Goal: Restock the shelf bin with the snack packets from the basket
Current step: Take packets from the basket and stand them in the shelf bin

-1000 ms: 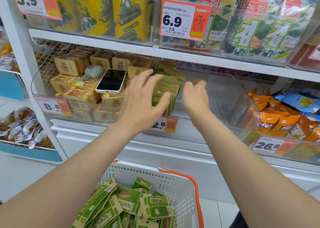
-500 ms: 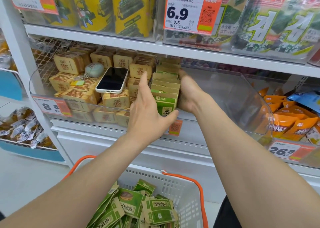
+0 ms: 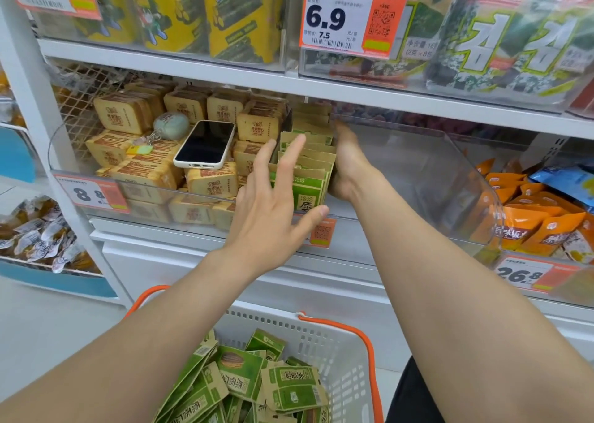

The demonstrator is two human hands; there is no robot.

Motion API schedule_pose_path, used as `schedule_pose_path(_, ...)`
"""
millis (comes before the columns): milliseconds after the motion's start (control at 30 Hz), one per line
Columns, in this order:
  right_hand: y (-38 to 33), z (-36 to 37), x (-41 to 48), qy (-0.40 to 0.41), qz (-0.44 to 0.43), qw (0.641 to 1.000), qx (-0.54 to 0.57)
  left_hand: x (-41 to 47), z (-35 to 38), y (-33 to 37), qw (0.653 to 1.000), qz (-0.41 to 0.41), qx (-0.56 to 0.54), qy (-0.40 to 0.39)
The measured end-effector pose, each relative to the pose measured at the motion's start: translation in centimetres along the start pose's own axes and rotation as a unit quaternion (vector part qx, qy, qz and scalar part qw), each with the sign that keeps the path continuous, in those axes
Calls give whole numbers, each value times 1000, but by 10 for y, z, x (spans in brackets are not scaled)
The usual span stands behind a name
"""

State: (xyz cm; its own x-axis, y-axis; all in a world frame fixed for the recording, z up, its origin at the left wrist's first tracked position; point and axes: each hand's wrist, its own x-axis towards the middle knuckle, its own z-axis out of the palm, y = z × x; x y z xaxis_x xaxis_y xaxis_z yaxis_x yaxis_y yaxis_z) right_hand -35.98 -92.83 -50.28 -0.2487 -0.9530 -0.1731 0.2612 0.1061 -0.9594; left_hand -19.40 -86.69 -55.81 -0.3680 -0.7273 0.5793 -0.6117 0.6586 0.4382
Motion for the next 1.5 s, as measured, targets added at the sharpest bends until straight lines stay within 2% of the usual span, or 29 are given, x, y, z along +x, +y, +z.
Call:
schedule_pose_path(133,8,-13,10,18,35,999,-1,0,1,-1,999,-20,-37,6)
schedule_pose_path(267,12,-25,13,115,78,987,-82,1,1,0,999,-16,-40,9)
schedule_pose_path(333,9,-23,3,135,79,985,-66,0,2,0,999,-21,-47,16)
schedule_pose_path(367,8,-20,-3,129,61,988,-61,-1,2,1,998,-30,-54,19)
schedule_pose_path(500,10,3,-27,-16,4,998,-68,-2,2,1,992,-85,-90,20)
schedule_pose_path(767,5,-13,-42,-92,45,989,-107,1,4,-3,997,-67,-32,-5)
schedule_pose_path(933,7,-8,-49,-87,66,992,-57,1,3,1,996,-77,-44,5)
schedule_pose_path(1033,-1,-4,-58,-1,54,999,1,1,1,1,995,-78,-69,4)
schedule_pose_path(1067,-1,-1,-57,26,53,998,-17,0,1,0,994,-79,-75,1)
schedule_pose_path(1133,4,5,-49,21,55,995,-79,0,0,0,994,-82,-72,-7)
schedule_pose_path(1267,10,12,-49,-49,52,996,-57,0,-1,-4,995,-73,-67,-15)
schedule_pose_path(1367,9,4,-48,-66,42,995,-59,1,-2,-10,994,-67,-82,-38)
schedule_pose_path(1500,7,4,-56,-18,51,981,-186,2,-3,-15,991,-63,-99,-60)
